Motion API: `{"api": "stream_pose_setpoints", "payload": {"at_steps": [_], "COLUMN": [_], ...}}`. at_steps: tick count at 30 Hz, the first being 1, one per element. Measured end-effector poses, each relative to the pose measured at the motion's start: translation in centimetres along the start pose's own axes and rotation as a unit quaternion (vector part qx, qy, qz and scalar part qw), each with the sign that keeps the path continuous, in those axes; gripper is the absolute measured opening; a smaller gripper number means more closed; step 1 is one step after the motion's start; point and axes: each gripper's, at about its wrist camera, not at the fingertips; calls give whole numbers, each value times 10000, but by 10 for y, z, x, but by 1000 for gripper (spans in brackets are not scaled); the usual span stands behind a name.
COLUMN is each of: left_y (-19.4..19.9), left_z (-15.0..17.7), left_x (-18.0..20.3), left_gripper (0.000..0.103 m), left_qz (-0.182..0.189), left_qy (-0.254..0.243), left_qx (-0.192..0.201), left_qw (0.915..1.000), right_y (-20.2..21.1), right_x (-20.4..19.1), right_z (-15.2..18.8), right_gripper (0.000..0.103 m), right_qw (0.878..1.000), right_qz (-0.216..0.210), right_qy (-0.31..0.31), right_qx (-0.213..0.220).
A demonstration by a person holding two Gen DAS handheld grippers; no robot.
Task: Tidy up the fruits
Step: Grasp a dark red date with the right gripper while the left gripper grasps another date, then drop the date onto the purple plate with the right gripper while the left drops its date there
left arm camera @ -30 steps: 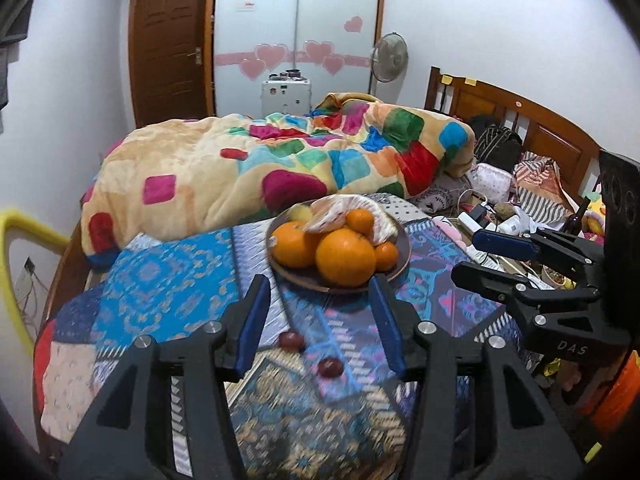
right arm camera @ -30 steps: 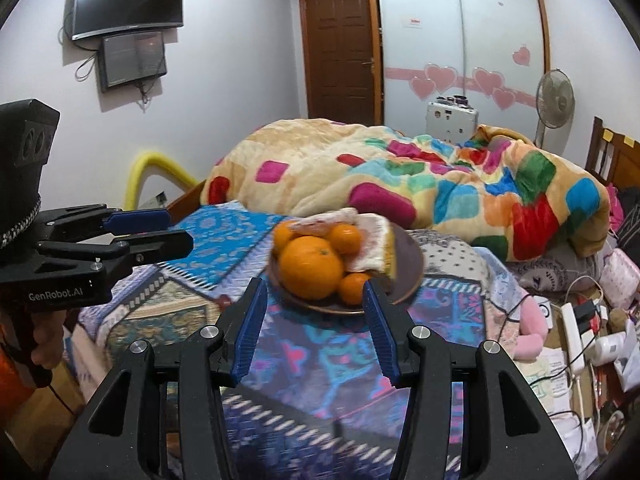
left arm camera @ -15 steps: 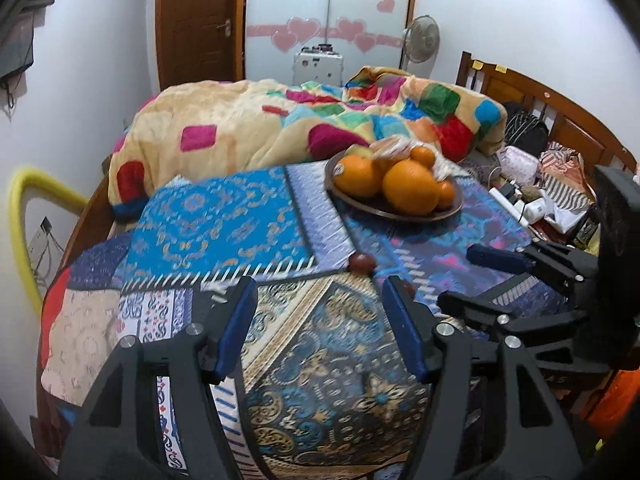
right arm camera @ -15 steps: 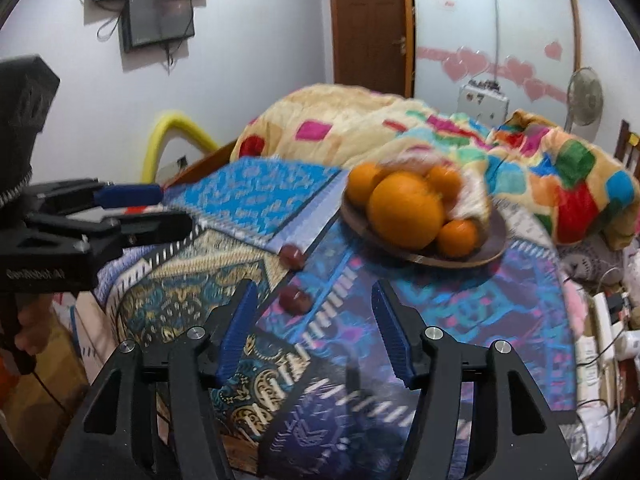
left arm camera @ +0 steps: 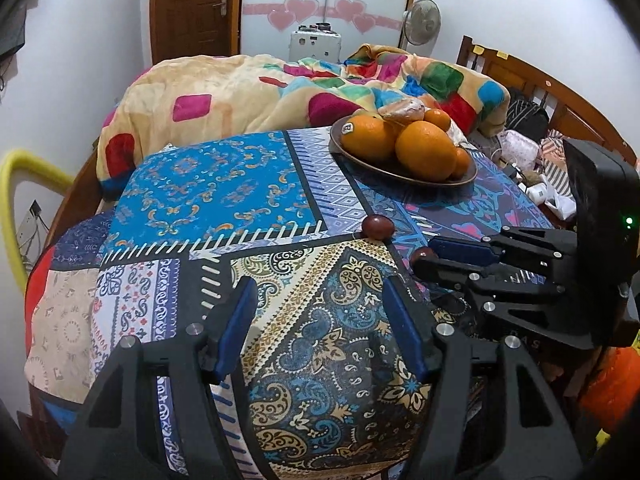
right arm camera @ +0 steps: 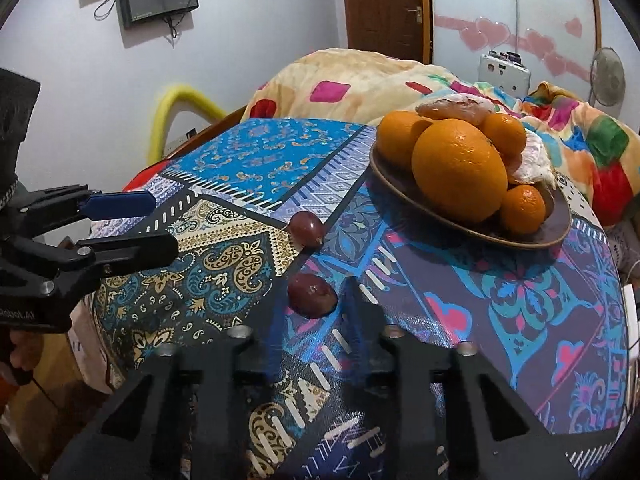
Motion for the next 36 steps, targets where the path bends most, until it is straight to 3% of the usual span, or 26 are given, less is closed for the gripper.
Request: {"api": "stream_pose_setpoints", "payload": {"at_steps": [9, 16, 22, 27, 36], "left_y": [-17, -47, -68, -75, -67], "left_z": [-17, -32, -39, -40, -47], "left_x": [16, 32, 42, 44, 48], "left_gripper": [60, 45, 41, 28, 26], "left_qz": [166, 404, 308, 233, 182], "left_qy": [-141, -240, -406, -497, -604], "left_qx": [-119, -428, -581, -621, -468], "left_qw": [9997, 9980, 9970, 9966, 9969], "right_y": [19, 47, 58, 62, 62], "right_x": [14, 51, 77, 88, 103], "right_z": [2, 1, 7, 16, 11], "right_gripper": [16, 16, 16, 16, 16], "right_qw": [9997, 9979, 9960, 9948, 9940], "right_qz": [-3, 403, 633, 729, 750], "right_qy": [-143, -324, -483, -580, -650], "right_qx": [188, 393, 395, 403, 465]}}
Point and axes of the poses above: each gripper's, at about its wrist camera, not at the fingertips, and y roughly against the way its jaws point, x to its right, z to its underside, and after that the axes turned 1 degree about z, right-handed
